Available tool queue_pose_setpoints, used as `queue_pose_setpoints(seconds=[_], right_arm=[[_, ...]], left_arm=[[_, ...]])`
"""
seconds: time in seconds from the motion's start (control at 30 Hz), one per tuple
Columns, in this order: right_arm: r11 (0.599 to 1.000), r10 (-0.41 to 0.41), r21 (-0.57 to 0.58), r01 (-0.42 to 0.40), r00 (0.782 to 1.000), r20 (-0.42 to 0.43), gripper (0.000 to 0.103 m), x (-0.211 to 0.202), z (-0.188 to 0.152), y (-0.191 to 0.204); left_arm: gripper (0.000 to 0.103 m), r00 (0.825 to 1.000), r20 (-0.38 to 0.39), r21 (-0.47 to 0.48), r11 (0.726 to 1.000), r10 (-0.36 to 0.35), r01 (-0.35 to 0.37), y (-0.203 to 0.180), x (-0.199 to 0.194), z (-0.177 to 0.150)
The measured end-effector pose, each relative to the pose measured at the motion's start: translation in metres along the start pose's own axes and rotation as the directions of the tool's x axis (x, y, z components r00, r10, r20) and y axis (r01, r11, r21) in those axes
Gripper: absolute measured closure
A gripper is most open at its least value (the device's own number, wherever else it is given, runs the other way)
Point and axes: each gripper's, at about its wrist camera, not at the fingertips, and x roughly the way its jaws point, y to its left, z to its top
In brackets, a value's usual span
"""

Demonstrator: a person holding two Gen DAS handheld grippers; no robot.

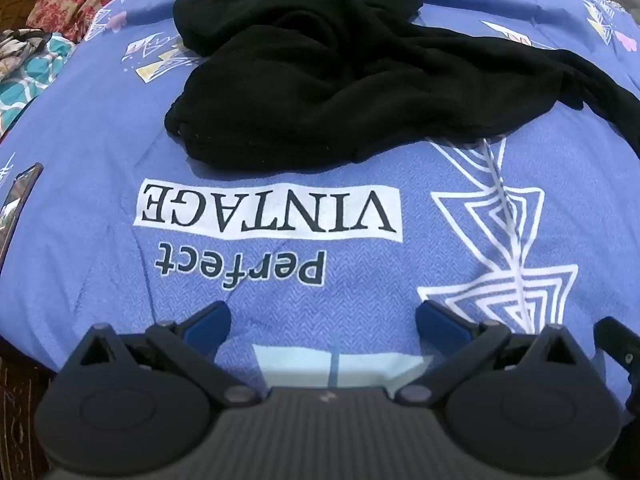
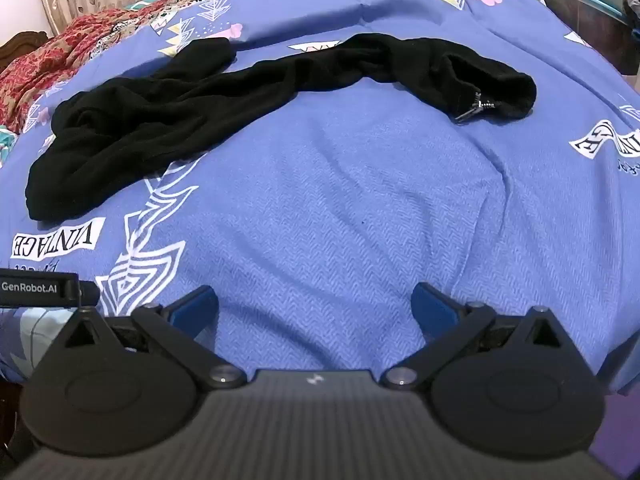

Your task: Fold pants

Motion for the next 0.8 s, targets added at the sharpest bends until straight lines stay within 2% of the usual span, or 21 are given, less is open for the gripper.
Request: queue_pose_setpoints(seconds=[0.33, 0.53, 0.8], right_arm=[[1.0, -0.008, -0.017, 0.008, 1.0, 0.005, 0.0, 0.002, 0.001, 0.001], [1.0, -0.005, -0.019, 0.006, 1.0, 0.01, 0.0, 0.001, 0.0, 0.002], [1.0, 0.0, -0.019, 0.0, 1.0, 0.018, 0.0, -0.001, -0.002, 0.0]], left_arm=[[0.0, 1.0, 0.018, -0.012, 1.0, 0.003, -0.003, -0.003, 0.005, -0.004], [0.0, 0.997, 0.075, -0.025, 1.0, 0.003, -0.001, 0.0, -0.004, -0.009], [0.0, 0.998, 0.07, -0.017, 1.0, -0.003, 0.004, 0.001, -0.006, -0.007]])
